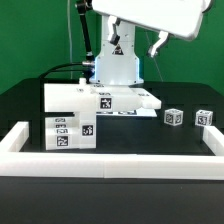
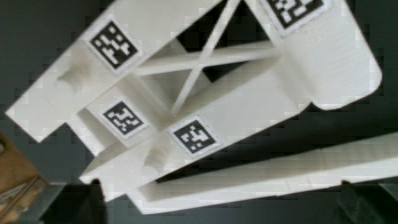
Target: Assemble chair
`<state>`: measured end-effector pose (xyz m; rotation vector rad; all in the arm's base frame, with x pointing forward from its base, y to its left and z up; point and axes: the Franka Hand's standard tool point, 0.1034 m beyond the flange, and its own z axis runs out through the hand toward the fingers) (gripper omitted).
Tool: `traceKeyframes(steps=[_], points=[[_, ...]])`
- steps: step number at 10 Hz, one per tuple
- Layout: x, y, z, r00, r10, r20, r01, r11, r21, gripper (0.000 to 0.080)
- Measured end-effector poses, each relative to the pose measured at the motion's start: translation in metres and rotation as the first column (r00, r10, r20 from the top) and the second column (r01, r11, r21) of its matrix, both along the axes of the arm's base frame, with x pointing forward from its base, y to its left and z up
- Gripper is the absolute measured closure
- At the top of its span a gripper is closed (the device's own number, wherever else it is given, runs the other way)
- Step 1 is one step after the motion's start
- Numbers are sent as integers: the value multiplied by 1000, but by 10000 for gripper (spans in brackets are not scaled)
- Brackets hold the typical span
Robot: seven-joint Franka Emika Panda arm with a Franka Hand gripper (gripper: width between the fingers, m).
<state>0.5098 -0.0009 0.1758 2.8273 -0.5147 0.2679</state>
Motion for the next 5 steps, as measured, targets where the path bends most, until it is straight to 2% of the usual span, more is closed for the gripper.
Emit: traceKeyframes(steps=[1, 2, 3, 4, 5], points=[[-10, 10, -1, 994, 22, -105, -14, 997, 77, 150], [-14, 17, 5, 980, 47, -193, -17, 988, 153, 150], [-14, 14, 7, 976, 9, -216, 30, 984, 177, 150], [-19, 10, 9, 959, -68, -275, 121, 976, 183, 150], [-20, 8, 10, 951, -67, -303, 131, 972, 194, 150]])
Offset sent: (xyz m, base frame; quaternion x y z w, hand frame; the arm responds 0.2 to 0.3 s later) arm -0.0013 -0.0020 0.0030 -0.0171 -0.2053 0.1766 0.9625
